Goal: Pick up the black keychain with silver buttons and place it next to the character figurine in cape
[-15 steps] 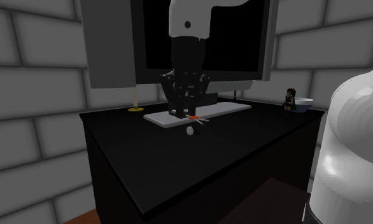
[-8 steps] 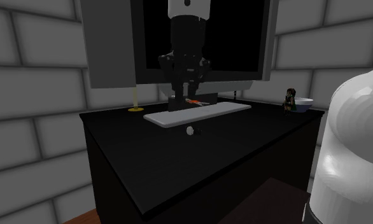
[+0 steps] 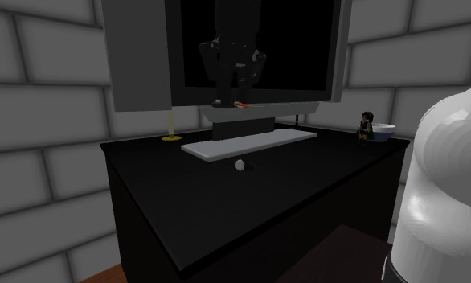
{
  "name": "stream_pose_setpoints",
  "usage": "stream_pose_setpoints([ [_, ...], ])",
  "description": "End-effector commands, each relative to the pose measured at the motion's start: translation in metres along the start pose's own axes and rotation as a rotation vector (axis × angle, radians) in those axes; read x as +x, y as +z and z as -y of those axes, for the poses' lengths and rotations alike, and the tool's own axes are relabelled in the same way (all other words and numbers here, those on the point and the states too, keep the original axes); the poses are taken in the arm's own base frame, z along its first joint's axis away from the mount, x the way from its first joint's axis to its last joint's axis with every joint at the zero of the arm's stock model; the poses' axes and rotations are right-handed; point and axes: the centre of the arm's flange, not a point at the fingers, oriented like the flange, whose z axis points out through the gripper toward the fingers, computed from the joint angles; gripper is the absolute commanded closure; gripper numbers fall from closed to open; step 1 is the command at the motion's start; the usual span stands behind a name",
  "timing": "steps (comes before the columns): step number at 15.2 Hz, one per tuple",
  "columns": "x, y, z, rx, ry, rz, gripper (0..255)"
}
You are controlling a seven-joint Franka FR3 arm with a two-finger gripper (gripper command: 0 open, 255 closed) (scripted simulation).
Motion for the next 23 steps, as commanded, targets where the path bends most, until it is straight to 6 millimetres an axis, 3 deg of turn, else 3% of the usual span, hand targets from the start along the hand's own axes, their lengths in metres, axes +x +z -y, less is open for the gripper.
stream_pose_setpoints([
  [1,0.000,-0.011,0.001,0.000,0.000,0.000,255],
  [4,0.000,-0.027,0.001,0.000,0.000,0.000,255],
  [23,0.036,-0.028,-0.247,0.000,0.000,0.000,255],
])
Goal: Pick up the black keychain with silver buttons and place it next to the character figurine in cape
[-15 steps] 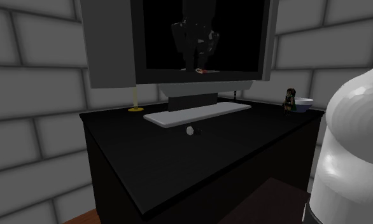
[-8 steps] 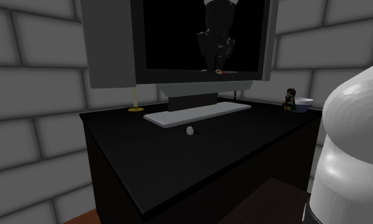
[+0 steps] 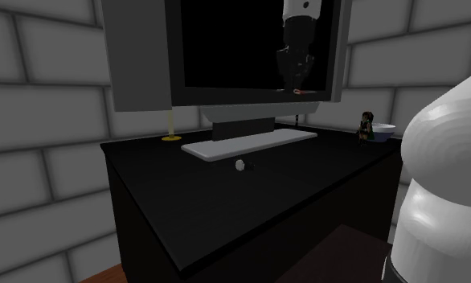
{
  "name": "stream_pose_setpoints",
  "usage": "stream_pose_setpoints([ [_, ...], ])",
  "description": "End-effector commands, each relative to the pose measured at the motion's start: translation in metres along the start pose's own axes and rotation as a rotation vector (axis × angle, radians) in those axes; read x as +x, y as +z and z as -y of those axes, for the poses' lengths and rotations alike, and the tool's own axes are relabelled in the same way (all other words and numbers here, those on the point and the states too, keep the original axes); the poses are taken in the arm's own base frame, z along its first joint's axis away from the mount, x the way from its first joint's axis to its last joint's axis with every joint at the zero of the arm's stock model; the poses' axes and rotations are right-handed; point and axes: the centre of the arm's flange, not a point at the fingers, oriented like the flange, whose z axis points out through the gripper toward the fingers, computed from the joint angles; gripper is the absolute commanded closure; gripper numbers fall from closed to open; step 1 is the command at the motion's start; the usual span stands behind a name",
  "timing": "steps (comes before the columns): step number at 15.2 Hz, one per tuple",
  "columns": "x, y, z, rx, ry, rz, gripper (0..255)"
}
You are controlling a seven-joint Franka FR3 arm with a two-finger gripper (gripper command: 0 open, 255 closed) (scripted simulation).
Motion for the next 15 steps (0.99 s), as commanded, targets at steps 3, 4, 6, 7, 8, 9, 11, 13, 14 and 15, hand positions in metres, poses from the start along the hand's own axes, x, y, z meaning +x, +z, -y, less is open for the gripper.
stream_pose_setpoints([
  [3,0.008,-0.001,-0.051,-0.001,-0.001,0.000,255],
  [4,0.010,-0.001,-0.064,-0.001,-0.001,0.000,255],
  [6,0.013,-0.001,-0.091,-0.001,-0.001,0.000,255],
  [7,0.015,-0.001,-0.104,-0.001,-0.001,0.000,255],
  [8,0.017,-0.001,-0.117,-0.001,-0.001,0.000,255],
  [9,0.019,-0.002,-0.130,-0.001,-0.001,0.000,255],
  [11,0.023,-0.002,-0.156,-0.001,-0.001,0.000,255],
  [13,0.027,-0.002,-0.182,-0.001,-0.001,0.000,255],
  [14,0.029,-0.002,-0.195,-0.001,-0.001,0.000,255],
  [15,0.031,-0.002,-0.208,-0.001,-0.001,0.000,255],
])
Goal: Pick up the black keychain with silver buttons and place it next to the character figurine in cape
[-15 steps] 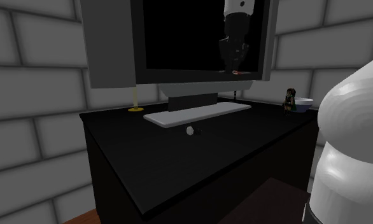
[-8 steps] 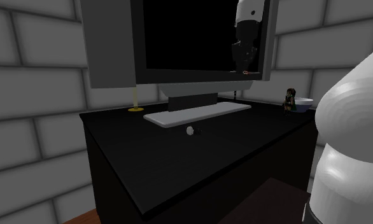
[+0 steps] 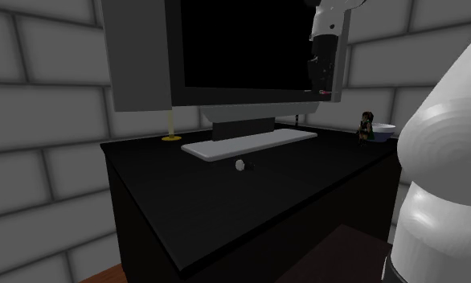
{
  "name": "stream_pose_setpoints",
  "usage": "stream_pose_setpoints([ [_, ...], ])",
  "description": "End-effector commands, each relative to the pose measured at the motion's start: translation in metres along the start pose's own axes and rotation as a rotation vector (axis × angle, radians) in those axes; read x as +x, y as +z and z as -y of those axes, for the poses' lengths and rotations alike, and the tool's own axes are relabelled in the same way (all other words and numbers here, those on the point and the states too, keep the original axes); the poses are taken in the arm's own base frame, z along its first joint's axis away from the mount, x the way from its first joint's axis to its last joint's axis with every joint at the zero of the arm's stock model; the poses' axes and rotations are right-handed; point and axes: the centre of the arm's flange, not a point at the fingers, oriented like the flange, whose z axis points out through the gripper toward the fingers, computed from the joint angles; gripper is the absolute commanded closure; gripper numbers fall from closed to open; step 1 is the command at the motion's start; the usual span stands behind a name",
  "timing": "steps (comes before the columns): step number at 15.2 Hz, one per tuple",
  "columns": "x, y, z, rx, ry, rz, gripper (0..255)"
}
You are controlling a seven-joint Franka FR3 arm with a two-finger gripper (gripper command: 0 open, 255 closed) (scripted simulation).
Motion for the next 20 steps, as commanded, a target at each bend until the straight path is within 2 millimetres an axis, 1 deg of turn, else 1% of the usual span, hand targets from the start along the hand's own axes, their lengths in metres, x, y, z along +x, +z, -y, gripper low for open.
stream_pose_setpoints([
  [1,0.003,0.000,-0.026,-0.001,-0.001,0.000,255],
  [11,0.022,-0.001,-0.157,-0.001,-0.002,0.000,255],
  [12,0.023,-0.001,-0.165,-0.001,-0.002,0.000,255],
  [20,0.021,0.041,-0.166,-0.001,-0.001,0.000,255],
])
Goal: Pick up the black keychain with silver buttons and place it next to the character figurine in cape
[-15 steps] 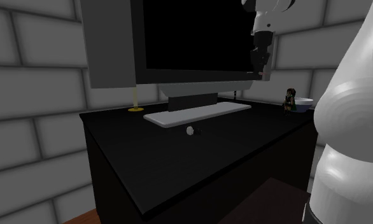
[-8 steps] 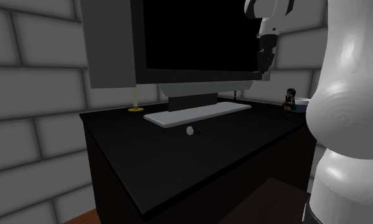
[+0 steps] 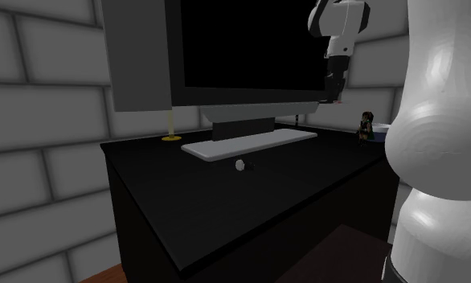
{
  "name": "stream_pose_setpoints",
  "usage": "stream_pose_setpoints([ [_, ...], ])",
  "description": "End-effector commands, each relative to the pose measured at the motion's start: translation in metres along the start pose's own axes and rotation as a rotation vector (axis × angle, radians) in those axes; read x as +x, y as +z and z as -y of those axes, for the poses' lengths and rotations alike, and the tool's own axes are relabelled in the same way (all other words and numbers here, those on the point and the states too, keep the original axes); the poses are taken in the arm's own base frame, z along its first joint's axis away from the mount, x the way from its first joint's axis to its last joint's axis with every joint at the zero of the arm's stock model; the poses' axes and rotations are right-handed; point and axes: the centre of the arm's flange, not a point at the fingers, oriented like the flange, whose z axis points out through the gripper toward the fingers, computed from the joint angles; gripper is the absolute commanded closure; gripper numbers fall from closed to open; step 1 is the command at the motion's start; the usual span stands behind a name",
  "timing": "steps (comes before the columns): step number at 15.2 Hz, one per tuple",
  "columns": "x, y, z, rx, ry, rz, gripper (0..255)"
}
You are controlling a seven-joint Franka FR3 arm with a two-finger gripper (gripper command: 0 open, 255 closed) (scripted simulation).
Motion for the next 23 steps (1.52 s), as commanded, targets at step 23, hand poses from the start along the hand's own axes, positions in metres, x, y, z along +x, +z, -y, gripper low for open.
stream_pose_setpoints([
  [23,-0.006,0.126,-0.002,0.000,0.000,0.000,255],
])
